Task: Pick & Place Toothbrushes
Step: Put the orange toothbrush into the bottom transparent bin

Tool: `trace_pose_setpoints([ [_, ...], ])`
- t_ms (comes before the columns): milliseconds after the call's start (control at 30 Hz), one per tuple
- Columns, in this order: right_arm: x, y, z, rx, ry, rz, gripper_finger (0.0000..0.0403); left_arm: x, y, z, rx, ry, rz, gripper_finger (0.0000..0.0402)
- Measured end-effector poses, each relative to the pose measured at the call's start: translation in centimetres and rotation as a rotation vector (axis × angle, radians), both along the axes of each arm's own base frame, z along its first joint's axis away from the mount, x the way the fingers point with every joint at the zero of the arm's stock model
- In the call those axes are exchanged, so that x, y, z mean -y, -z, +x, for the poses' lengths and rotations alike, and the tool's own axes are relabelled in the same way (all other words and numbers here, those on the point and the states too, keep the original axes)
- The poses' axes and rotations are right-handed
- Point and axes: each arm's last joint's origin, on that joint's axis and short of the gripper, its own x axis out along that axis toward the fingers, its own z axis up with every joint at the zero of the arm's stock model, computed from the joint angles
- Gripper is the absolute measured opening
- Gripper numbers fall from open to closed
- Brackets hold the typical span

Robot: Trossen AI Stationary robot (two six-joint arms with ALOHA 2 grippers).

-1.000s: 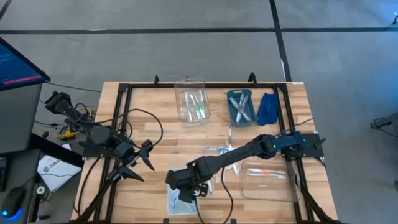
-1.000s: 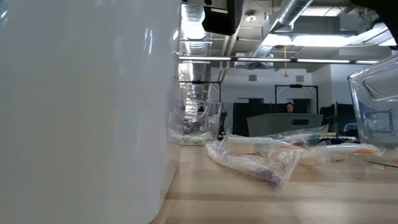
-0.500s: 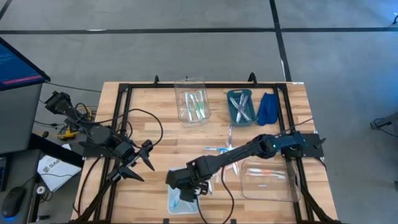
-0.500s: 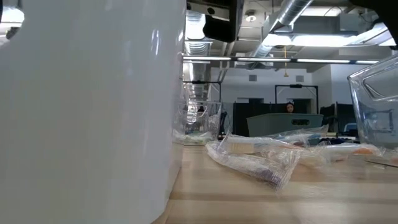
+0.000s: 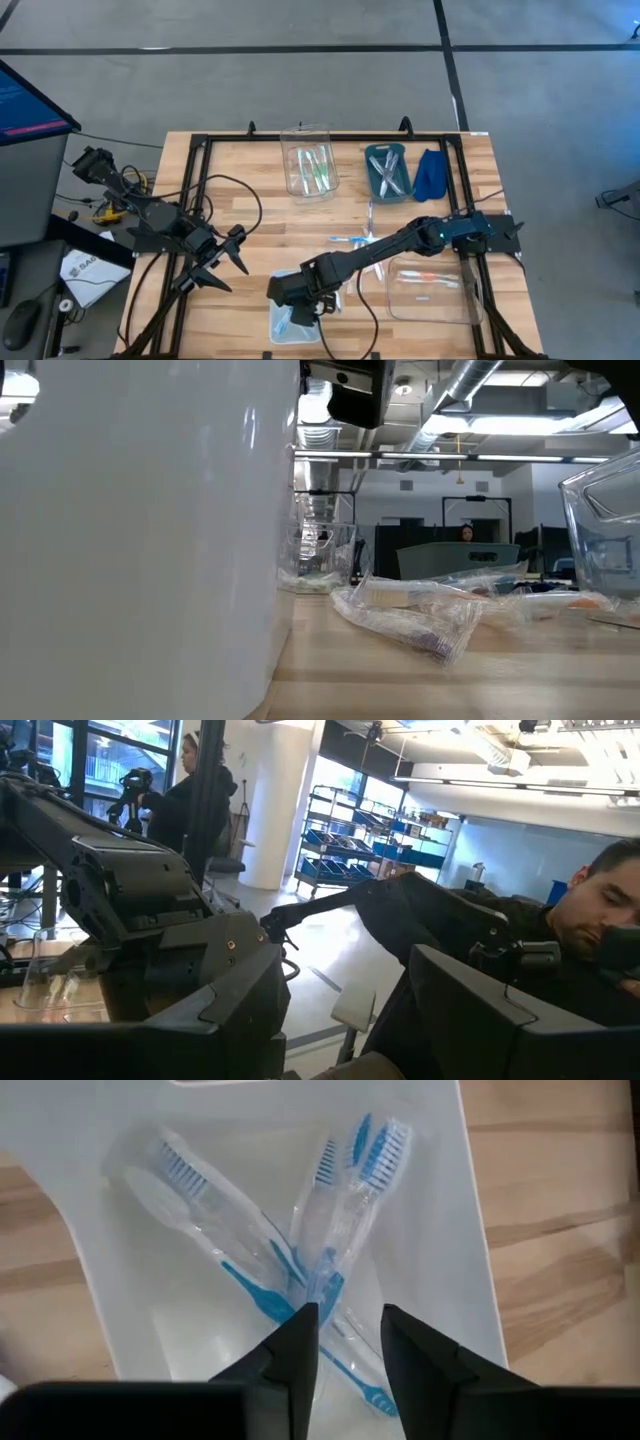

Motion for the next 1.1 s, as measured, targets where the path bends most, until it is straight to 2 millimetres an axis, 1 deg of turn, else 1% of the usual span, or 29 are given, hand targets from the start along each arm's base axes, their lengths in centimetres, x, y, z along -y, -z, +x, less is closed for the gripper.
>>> trace_pose_setpoints([
  [167, 0.0, -1.0, 0.2, 0.055, 0.108, -0.033, 0.0102, 0.0, 0.0, 0.0, 0.0, 0.0, 0.0, 0.0218],
  [233, 0.1, -1.1, 0.3, 0.081, 0.175, -0.074, 0.0103, 0.0, 0.0, 0.0, 0.0, 0.0, 0.0, 0.0218],
  [300, 0.0, -1.6, 0.1, 0.115, 0.219, -0.122, 0.0103, 0.0, 0.0, 0.0, 0.001, 0.001, 0.001, 0.0218],
  [400, -0.1, -2.8, -0.1, 0.173, 0.249, -0.148, 0.0102, 0.0, 0.0, 0.0, 0.001, 0.0, 0.0, 0.0218],
  [500, -0.3, -3.9, -0.6, 0.19, 0.253, -0.154, 0.0103, 0.0, 0.0, 0.0, 0.002, 0.0, 0.001, 0.0218],
  [633, 0.1, -6.0, -1.3, 0.219, 0.298, -0.158, 0.0103, 0.0, -0.1, 0.0, 0.006, 0.0, -0.001, 0.0218],
  [667, 0.3, -6.6, -1.5, 0.241, 0.324, -0.157, 0.0103, 0.0, -0.1, 0.0, 0.006, 0.0, -0.002, 0.0218],
  [733, 0.5, -8.2, -2.7, 0.237, 0.375, -0.186, 0.0103, 0.0, -0.1, 0.0, 0.01, -0.001, 0.003, 0.0218],
  [800, 0.9, -9.9, -3.3, 0.277, 0.444, -0.159, 0.0103, 0.0, -0.1, 0.0, 0.023, -0.004, 0.015, 0.0218],
  [867, 1.4, -11.6, -4.7, 0.258, 0.494, -0.149, 0.0103, 0.0, -0.1, 0.0, 0.03, -0.005, 0.02, 0.0218],
  [967, 2.1, -14.4, -6.1, 0.29, 0.598, -0.047, 0.0103, -0.1, -0.2, 0.0, 0.036, -0.009, 0.019, 0.0218],
  [1100, 3.0, -17.4, -8.1, 0.302, 0.73, 0.079, 0.0103, -0.2, -0.2, 0.1, 0.055, -0.024, 0.034, 0.0218],
])
